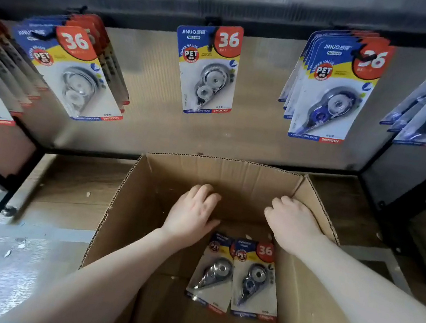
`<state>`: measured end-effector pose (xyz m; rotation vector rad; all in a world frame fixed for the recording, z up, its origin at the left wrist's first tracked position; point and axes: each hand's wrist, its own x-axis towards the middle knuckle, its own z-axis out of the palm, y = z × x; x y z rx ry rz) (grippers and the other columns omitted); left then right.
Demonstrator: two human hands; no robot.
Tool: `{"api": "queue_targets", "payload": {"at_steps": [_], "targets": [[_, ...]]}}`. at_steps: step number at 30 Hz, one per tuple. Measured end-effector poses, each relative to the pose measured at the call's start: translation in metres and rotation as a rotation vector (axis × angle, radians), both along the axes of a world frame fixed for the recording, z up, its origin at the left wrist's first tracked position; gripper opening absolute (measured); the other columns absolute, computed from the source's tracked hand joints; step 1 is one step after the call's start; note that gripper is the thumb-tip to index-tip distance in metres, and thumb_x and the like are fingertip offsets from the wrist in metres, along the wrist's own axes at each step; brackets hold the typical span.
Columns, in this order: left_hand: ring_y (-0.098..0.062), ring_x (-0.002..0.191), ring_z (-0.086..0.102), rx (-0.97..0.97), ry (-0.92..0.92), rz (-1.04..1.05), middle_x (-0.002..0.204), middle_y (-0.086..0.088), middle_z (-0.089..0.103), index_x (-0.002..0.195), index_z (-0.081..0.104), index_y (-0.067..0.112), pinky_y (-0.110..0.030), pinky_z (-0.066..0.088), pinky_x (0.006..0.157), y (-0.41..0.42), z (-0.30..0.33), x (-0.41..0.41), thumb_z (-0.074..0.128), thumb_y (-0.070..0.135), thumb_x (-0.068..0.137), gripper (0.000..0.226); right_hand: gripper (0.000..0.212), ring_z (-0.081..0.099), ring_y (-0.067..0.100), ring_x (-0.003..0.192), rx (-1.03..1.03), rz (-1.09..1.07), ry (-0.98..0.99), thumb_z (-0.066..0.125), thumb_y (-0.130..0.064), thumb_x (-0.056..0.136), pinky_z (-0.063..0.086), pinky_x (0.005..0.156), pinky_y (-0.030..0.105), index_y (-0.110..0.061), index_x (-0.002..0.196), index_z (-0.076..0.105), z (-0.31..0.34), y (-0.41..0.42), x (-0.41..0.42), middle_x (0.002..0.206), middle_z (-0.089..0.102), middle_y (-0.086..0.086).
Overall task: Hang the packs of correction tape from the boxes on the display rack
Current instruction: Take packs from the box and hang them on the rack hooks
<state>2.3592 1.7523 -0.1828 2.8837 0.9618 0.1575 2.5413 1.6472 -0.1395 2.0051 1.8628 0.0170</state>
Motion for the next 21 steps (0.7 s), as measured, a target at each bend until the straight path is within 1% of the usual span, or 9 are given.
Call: {"api": "queue_targets", "payload": {"at_steps": [2,3,7,9,11,14,16,19,21], "targets": [[-0.025,0.128,0.034,-0.115,0.125,0.001,0.141,-0.007,0.036,0.136,0.04,0.014,-0.035,0.036,0.102,0.003,-0.022,0.004,0.056,0.045,0.087,0.06,0.029,0.046,0.026,0.115,-0.093,-0.03,0.021,0.048,-0.009,0.09,0.038,0.094,0.032,-0.01,0.118,0.052,-0.014,0.002,-0.001,0.122,0.051,0.009],[-0.024,0.13,0.031,-0.163,0.187,-0.004,0.143,-0.006,0.033,0.137,0.038,0.015,-0.035,0.034,0.104,0.004,-0.03,0.006,0.056,0.047,0.087,0.062,0.03,0.046,0.026,0.116,-0.135,-0.043,0.034,0.048,-0.01,0.09,0.038,0.095,0.033,-0.009,0.12,0.051,-0.022,0.004,0.0,0.123,0.05,0.01],[-0.025,0.131,0.03,-0.289,0.368,-0.098,0.147,-0.007,0.03,0.14,0.035,0.015,-0.038,0.033,0.103,0.006,-0.056,0.015,0.056,0.047,0.087,0.065,0.036,0.043,0.027,0.121,-0.299,-0.065,0.11,0.045,-0.015,0.094,0.037,0.098,0.035,-0.007,0.129,0.044,-0.046,0.012,0.002,0.13,0.046,0.011],[-0.025,0.133,0.029,-0.315,0.424,-0.143,0.149,-0.007,0.027,0.141,0.033,0.015,-0.039,0.031,0.104,0.006,-0.067,0.019,0.055,0.049,0.087,0.067,0.043,0.042,0.028,0.123,-0.392,-0.088,0.177,0.049,-0.023,0.094,0.037,0.098,0.036,-0.007,0.132,0.04,-0.059,0.017,0.002,0.132,0.044,0.012],[-0.026,0.132,0.028,-0.34,0.434,-0.161,0.148,-0.008,0.028,0.141,0.033,0.015,-0.039,0.03,0.104,0.006,-0.075,0.024,0.056,0.05,0.086,0.069,0.056,0.042,0.028,0.124,-0.467,-0.126,0.232,0.055,-0.033,0.091,0.037,0.1,0.037,-0.007,0.137,0.035,-0.074,0.02,0.001,0.134,0.043,0.012],[-0.027,0.129,0.03,-0.368,0.399,-0.132,0.143,-0.01,0.031,0.138,0.036,0.015,-0.039,0.032,0.102,0.006,-0.083,0.032,0.059,0.048,0.084,0.068,0.071,0.037,0.031,0.129,-0.486,-0.183,0.303,0.049,-0.048,0.092,0.033,0.104,0.039,-0.009,0.145,0.023,-0.095,0.02,-0.001,0.139,0.038,0.015],[-0.027,0.126,0.034,-0.404,0.359,-0.089,0.138,-0.011,0.035,0.136,0.037,0.016,-0.039,0.034,0.099,0.006,-0.087,0.036,0.064,0.045,0.081,0.067,0.074,0.034,0.032,0.131,-0.442,-0.216,0.335,0.047,-0.051,0.091,0.031,0.105,0.039,-0.01,0.146,0.02,-0.105,0.019,-0.002,0.14,0.036,0.015],[-0.029,0.12,0.04,-0.489,0.354,-0.028,0.13,-0.01,0.043,0.132,0.038,0.019,-0.037,0.036,0.092,0.004,-0.092,0.035,0.071,0.038,0.077,0.067,0.067,0.041,0.029,0.125,-0.33,-0.202,0.307,0.053,-0.043,0.09,0.034,0.101,0.036,-0.011,0.142,0.025,-0.113,0.017,-0.004,0.135,0.04,0.012],[-0.028,0.116,0.042,-0.505,0.377,0.0,0.126,-0.01,0.046,0.126,0.044,0.016,-0.034,0.036,0.086,0.004,-0.092,0.033,0.072,0.038,0.075,0.062,0.066,0.043,0.027,0.123,-0.311,-0.195,0.278,0.06,-0.036,0.087,0.034,0.1,0.034,-0.01,0.139,0.029,-0.114,0.017,-0.004,0.133,0.042,0.011]]}}
